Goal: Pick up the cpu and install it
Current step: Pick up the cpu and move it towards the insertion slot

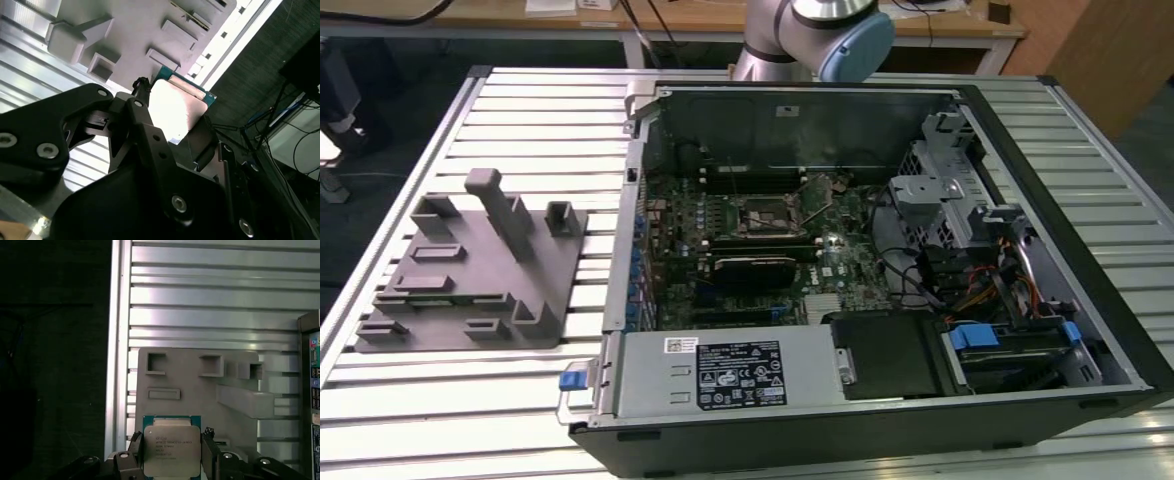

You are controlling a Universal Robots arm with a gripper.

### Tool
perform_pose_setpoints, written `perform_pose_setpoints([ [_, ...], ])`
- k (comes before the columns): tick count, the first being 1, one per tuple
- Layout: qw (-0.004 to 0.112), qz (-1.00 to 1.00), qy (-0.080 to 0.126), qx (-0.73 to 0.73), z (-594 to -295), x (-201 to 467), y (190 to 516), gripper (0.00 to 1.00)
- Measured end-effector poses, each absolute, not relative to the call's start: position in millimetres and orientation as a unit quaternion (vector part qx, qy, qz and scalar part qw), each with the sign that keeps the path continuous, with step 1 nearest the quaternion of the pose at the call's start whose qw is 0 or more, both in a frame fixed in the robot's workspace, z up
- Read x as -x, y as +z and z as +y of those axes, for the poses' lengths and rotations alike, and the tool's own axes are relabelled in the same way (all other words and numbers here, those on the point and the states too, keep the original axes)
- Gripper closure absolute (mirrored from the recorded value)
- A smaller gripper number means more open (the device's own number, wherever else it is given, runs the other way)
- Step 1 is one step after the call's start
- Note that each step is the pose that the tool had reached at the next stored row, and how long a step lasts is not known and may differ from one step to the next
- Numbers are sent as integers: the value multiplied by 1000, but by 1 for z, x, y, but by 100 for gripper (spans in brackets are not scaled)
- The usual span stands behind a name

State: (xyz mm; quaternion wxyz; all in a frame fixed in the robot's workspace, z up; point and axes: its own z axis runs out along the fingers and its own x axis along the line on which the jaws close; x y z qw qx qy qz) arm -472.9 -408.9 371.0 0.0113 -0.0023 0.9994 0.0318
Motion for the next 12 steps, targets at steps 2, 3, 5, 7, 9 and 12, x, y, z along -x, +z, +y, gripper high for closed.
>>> perform_pose_setpoints([
  [2,12,999,32,2,-409,473,378,45],
  [3,12,999,32,2,-409,473,381,45],
  [5,13,999,32,2,-409,473,387,45],
  [7,13,999,32,2,-409,473,391,45],
  [9,14,999,32,2,-409,473,393,45],
  [12,14,999,32,2,-409,473,397,45],
])
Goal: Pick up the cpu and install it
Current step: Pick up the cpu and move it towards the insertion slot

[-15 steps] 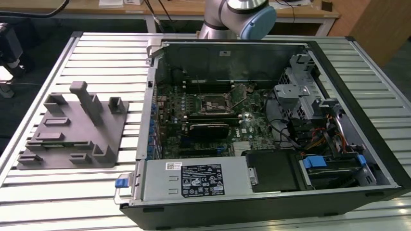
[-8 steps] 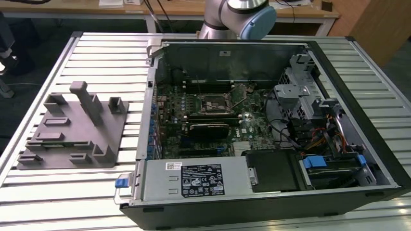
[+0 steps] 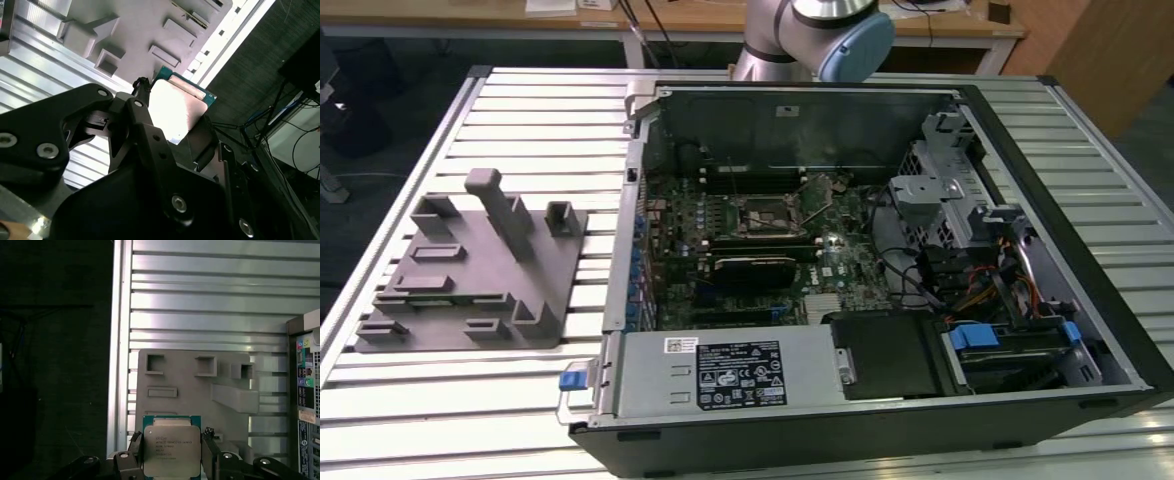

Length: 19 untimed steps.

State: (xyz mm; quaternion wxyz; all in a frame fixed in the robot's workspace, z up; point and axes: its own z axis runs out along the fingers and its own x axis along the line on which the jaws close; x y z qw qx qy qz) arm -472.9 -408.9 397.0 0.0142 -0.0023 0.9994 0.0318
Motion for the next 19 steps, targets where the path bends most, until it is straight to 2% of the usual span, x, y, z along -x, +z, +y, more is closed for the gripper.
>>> perform_pose_setpoints([
  [19,15,999,32,2,-408,447,397,45],
])
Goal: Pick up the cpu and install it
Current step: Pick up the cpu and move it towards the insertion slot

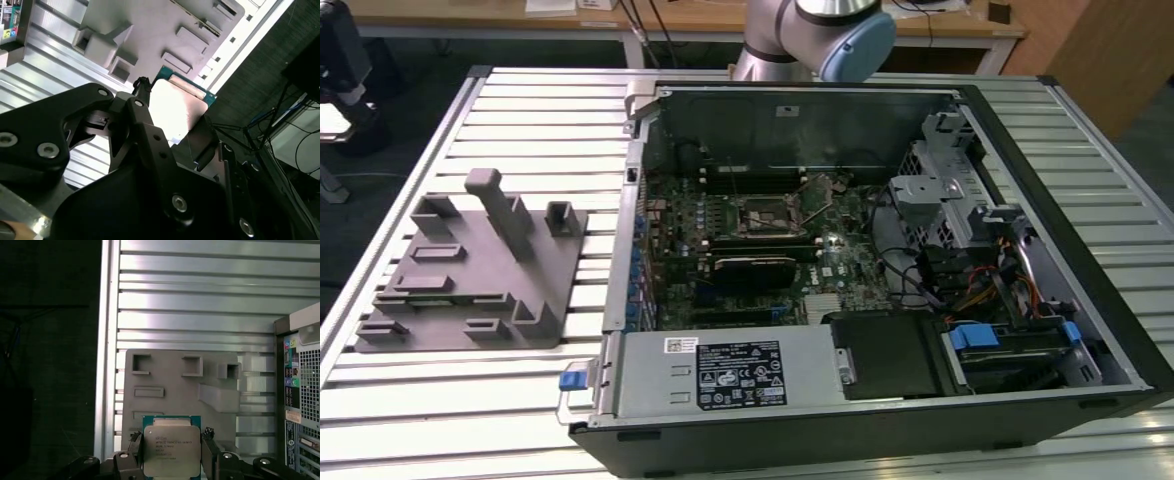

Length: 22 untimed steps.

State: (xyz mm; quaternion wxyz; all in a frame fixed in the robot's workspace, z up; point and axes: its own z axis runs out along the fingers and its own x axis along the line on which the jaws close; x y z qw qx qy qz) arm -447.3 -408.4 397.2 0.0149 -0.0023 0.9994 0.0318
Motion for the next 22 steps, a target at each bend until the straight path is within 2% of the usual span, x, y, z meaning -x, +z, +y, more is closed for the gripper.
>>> perform_pose_setpoints([
  [22,15,999,32,2,-406,382,397,45],
])
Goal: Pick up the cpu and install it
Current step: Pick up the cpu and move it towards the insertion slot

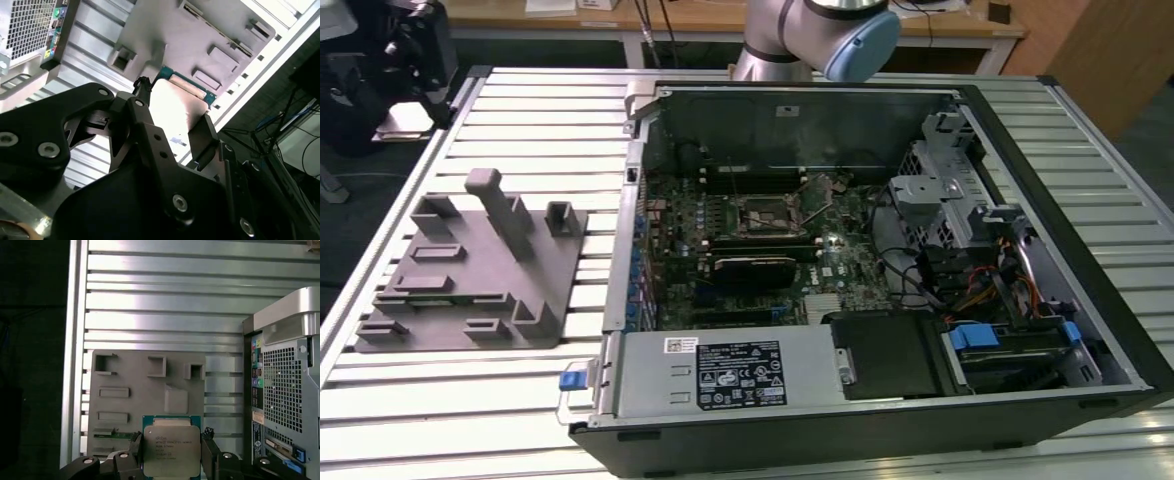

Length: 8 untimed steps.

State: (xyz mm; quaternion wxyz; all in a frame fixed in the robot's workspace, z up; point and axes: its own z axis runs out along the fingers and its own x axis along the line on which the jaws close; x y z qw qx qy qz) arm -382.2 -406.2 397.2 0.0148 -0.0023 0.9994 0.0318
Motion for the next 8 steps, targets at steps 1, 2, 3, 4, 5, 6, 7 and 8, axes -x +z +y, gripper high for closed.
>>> perform_pose_setpoints([
  [1,15,999,32,2,-406,378,397,45],
  [2,15,999,32,2,-406,375,397,45],
  [3,15,999,32,2,-406,371,397,45],
  [4,15,999,32,2,-406,368,397,45],
  [5,15,999,32,2,-406,365,397,45],
  [6,15,999,32,2,-405,362,397,45],
  [7,15,999,32,2,-405,359,397,45],
  [8,15,999,32,2,-405,356,397,45],
])
